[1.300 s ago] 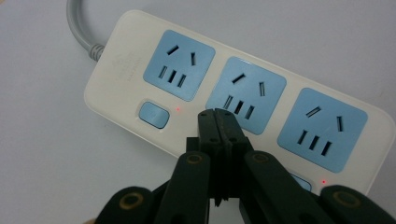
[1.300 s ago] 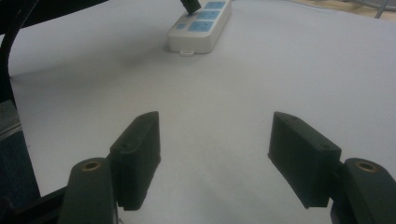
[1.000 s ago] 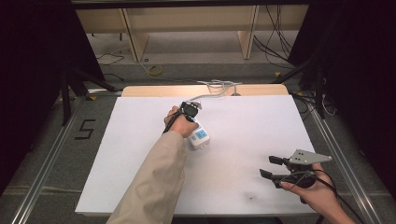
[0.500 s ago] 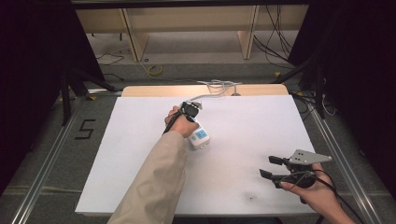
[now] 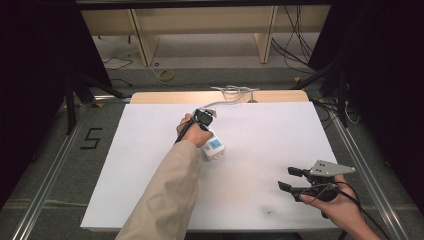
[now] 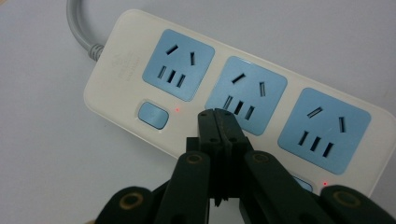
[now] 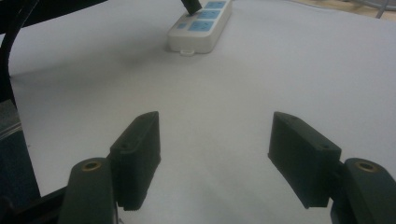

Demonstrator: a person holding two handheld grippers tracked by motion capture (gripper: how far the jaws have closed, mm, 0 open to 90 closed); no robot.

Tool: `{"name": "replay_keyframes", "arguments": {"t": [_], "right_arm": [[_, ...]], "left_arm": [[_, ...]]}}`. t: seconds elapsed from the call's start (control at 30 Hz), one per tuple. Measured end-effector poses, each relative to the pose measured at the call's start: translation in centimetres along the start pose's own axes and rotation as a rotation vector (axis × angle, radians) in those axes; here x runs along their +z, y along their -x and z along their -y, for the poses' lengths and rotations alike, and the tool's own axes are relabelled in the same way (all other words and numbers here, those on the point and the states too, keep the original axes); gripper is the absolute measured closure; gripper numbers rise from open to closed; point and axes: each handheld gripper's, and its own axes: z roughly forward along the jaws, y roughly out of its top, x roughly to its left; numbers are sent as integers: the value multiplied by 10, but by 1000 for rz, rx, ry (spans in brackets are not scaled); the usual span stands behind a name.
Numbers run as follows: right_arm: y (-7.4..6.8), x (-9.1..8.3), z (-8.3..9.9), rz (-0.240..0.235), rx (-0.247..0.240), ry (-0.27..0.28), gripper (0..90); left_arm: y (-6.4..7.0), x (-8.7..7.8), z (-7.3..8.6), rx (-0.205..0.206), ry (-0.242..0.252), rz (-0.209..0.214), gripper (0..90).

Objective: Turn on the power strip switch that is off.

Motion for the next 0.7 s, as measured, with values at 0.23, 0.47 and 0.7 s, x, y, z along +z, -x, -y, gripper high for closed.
{"name": "replay_keyframes", "arguments": {"t": [0.23, 0.47, 0.7], "right_arm": [[0, 0, 0, 0, -1, -2, 344], [0, 0, 0, 0, -1, -2, 344], [0, 0, 0, 1, -2, -2, 344]], "left_arm": [[-1, 0, 0, -6, -4, 2, 900], [-2, 0, 0, -6, -2, 10, 900], [-1, -1, 0, -1, -3, 3, 900]]}}
